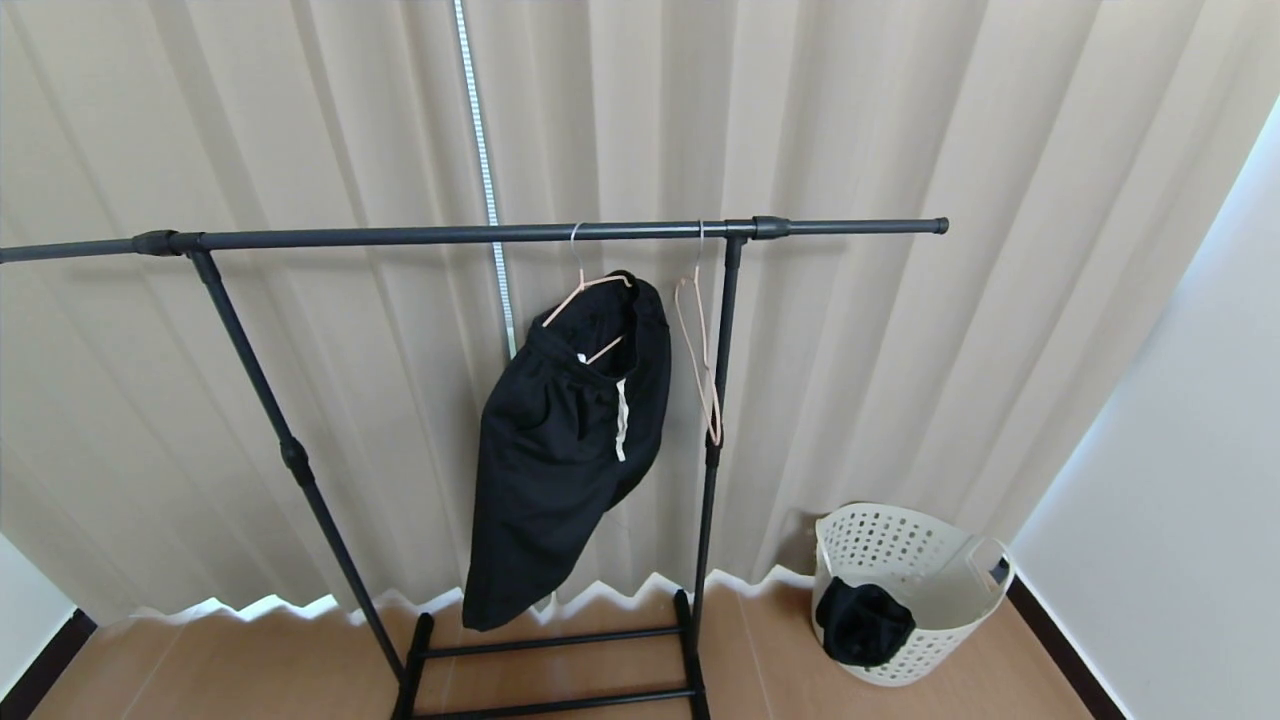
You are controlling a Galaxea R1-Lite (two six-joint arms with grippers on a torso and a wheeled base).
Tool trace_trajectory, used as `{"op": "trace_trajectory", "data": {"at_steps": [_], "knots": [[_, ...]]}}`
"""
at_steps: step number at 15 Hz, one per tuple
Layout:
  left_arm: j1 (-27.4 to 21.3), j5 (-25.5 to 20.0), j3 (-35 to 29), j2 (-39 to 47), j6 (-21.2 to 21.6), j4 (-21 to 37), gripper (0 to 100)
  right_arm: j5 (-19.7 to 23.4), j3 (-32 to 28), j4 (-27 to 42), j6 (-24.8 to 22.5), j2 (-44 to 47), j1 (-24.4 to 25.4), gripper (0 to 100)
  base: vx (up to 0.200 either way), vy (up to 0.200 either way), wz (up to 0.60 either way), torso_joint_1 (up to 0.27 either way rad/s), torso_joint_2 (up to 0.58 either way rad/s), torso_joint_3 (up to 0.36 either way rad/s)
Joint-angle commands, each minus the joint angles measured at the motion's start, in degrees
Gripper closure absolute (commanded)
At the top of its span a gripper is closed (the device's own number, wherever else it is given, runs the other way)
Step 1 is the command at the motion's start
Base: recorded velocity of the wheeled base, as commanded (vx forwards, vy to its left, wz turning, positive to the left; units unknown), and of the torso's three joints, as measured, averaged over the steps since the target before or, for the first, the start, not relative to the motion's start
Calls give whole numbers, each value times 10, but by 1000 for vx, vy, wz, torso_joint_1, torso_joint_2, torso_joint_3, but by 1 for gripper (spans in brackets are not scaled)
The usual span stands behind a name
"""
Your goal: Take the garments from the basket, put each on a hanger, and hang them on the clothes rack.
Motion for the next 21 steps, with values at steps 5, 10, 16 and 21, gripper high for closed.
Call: {"op": "trace_trajectory", "data": {"at_steps": [5, 10, 16, 21], "knots": [[0, 1, 0, 3, 0, 0, 0, 0, 0, -1, 2, 1, 0, 0, 0, 0, 0, -149, 345, 191], [1, 0, 0, 2, 2, 0, 0, 1, 0, -1, 1, 1, 1, 0, 0, 0, 0, -163, 375, 210], [1, 0, 0, 2, 2, 0, 0, 1, 0, -1, 2, 1, 1, 0, 0, 0, 0, -202, 498, 292], [1, -1, 0, 2, 2, 0, 0, 1, 0, -1, 3, 1, 0, 0, 0, 0, 0, -203, 536, 328]]}}
